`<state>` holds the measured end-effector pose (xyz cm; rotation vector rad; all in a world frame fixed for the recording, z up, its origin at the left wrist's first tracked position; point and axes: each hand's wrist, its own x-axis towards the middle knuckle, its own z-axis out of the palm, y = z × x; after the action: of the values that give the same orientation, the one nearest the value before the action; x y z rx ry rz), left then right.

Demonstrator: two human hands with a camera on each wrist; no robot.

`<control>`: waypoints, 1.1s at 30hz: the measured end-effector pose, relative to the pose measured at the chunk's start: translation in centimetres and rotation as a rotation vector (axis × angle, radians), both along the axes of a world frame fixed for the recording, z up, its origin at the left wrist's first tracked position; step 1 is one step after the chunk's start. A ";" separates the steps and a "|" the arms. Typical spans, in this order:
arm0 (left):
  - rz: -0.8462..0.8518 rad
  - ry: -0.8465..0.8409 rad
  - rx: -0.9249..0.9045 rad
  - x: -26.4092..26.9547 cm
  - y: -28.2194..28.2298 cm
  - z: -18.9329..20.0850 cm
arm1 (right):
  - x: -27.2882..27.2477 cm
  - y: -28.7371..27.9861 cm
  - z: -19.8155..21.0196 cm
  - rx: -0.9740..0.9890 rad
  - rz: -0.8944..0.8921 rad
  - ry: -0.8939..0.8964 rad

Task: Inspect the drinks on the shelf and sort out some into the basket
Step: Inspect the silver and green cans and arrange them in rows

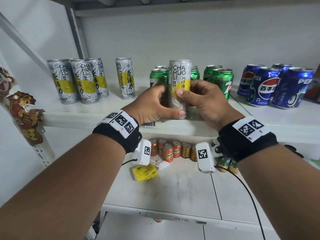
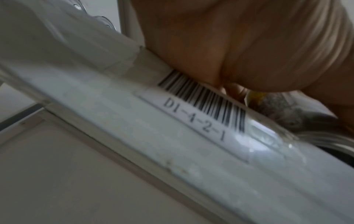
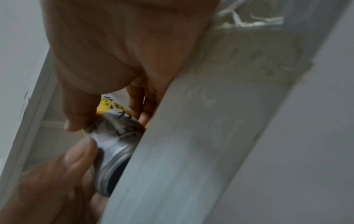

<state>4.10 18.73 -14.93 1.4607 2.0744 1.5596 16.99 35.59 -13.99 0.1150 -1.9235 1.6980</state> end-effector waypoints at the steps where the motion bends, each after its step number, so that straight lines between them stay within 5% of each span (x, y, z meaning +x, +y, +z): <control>1: -0.013 -0.006 -0.001 0.0 0.0 0.0 | 0.0 0.0 0.0 -0.017 -0.004 -0.003; 13: 0.070 0.088 0.001 0.2 0.1 -0.1 | 0.0 -0.2 -0.2 0.139 -0.064 0.016; 33: 0.002 -0.037 0.036 0.3 -0.1 0.1 | 0.3 -0.3 0.0 0.083 -0.111 -0.026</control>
<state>4.38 18.68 -14.80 1.4305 2.0386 1.6211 17.26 35.31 -13.96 0.0174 -1.9822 1.5556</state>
